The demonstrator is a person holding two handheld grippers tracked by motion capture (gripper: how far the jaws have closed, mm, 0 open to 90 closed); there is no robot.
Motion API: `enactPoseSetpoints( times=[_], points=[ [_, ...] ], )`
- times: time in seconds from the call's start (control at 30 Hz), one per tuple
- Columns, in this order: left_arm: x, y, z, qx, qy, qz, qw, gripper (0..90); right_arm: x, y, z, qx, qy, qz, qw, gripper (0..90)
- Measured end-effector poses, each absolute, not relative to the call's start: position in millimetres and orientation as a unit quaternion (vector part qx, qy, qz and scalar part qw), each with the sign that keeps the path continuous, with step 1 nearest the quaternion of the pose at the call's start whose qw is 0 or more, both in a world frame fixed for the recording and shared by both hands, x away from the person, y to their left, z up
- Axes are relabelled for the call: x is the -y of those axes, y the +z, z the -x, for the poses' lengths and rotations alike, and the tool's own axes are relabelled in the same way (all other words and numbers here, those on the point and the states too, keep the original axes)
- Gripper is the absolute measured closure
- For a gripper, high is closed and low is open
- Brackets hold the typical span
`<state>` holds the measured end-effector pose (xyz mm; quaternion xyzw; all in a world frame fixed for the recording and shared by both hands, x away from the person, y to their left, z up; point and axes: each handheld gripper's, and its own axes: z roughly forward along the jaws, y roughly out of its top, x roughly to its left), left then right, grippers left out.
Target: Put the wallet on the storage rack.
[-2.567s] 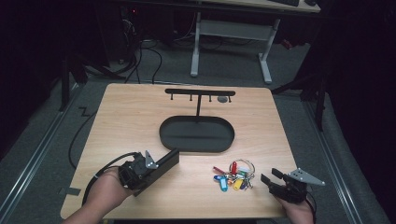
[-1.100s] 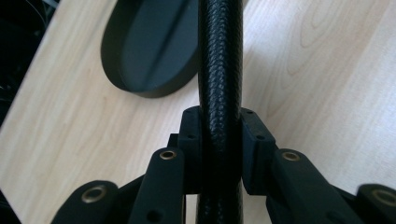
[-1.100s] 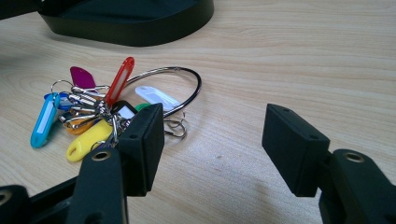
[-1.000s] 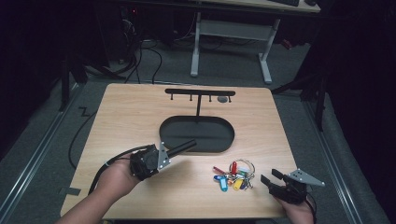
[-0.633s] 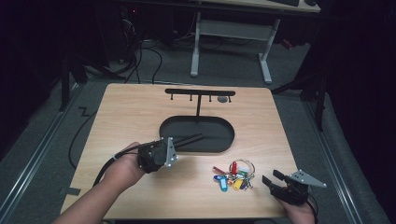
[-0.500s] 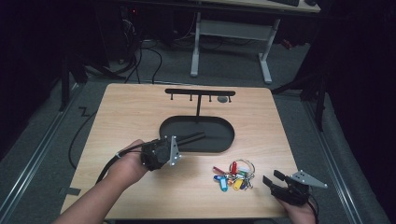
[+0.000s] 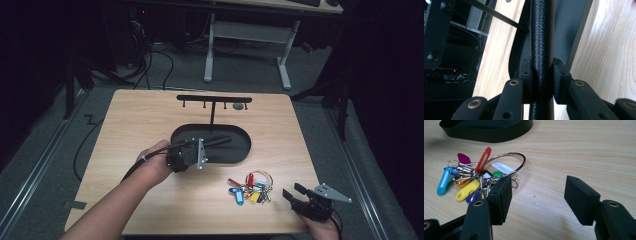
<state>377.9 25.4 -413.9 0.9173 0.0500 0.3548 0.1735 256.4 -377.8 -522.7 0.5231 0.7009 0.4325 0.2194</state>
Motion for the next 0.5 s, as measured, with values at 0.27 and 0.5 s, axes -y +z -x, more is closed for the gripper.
enactPoseSetpoints(
  times=[0.27,0.5],
  points=[
    [-16,-421,-381,-0.035,0.362,-0.917,0.163,73.7,380,-523,-254,-0.699,0.432,-0.526,0.220,39.5],
    [-9,-428,-390,-0.017,0.374,-0.914,0.156,73.7,381,-524,-252,-0.698,0.430,-0.528,0.222,39.5]
  ],
)
